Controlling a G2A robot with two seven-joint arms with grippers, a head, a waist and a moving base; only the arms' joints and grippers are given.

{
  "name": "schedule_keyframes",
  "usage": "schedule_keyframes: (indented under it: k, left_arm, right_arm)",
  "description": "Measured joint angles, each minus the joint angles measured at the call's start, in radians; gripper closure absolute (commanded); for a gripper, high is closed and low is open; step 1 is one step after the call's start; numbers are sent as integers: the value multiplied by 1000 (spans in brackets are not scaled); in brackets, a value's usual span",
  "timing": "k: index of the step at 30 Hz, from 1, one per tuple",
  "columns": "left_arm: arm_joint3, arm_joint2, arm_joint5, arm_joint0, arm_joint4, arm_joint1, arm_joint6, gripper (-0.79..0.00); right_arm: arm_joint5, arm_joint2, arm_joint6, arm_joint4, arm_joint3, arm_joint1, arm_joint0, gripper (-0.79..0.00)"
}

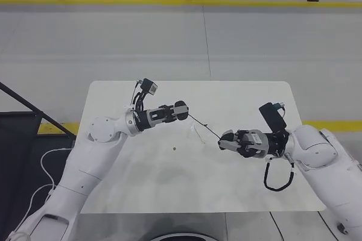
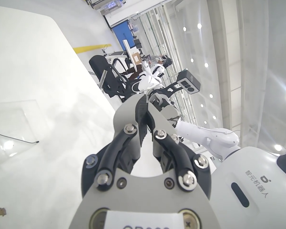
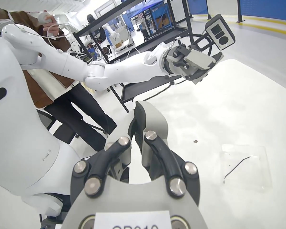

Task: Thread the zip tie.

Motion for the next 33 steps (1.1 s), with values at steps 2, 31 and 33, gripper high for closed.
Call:
schedule_keyframes:
  k: [2,31,33]
  left_arm:
    - [-4,-5,2,4,2,1,0,0]
    - [-34,80,48,-9,-184,-31,-164,-702]
    - [-27,88,45,-15,-184,-34,-162,-653]
  right_arm:
    - [0,10,0,11,-12,5,-10,0]
    - [0,-133,0,-50,56,12,62,0]
    - [0,-143,0,-52,63,11,70,0]
